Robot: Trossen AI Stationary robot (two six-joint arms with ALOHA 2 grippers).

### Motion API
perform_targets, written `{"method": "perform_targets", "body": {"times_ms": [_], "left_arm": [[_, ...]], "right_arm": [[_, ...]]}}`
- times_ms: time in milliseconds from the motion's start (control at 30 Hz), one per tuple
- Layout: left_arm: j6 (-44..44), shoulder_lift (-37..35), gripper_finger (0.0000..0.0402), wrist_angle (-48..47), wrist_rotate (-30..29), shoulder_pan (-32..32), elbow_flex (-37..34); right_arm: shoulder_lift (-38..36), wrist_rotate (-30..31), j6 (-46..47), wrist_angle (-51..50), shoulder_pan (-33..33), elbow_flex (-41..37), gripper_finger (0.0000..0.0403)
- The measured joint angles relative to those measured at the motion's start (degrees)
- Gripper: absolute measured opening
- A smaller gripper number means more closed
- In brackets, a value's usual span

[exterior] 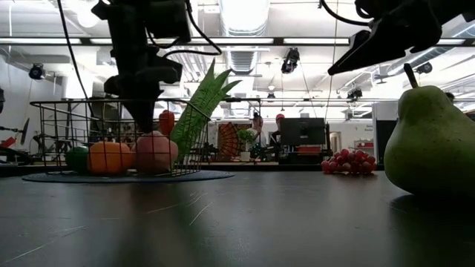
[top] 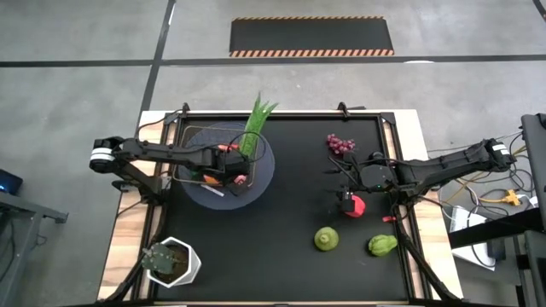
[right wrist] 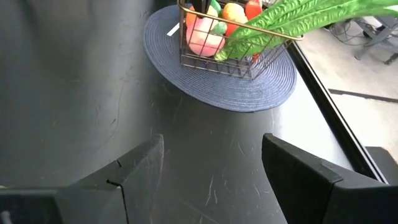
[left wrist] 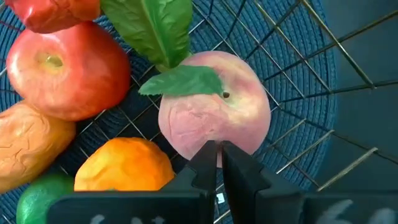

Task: Build produce basket
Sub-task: Put the pink peach into the wire basket

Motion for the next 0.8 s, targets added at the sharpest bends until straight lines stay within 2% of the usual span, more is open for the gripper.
{"method": "perform_targets", "body": {"times_ms": [300,500,600,800], "left_arm": [[-1.45,-1.52,0.0010,-5.07,-0.23,0.04,-0.02],[-1.43,-2.38,0.0010,-5.25,-0.60,0.04,-0.13],[-0.37,-1.94,0.0010,-3.43,-3.77,0.04,-0.98],[2.93,-0.31,0.0010,4.28,-3.36,0.04,-1.68]], "right_arm": [[0.00,0.00,0.64,0.02,-0.02,-0.49,0.0256],[0.00,0.02,0.64,0.03,0.00,-0.49,0.0256],[0.00,0.02,0.64,0.07,-0.02,-0.49,0.0256],[0.00,0.02,0.64,0.21,-0.01,-0.49,0.0256]]}}
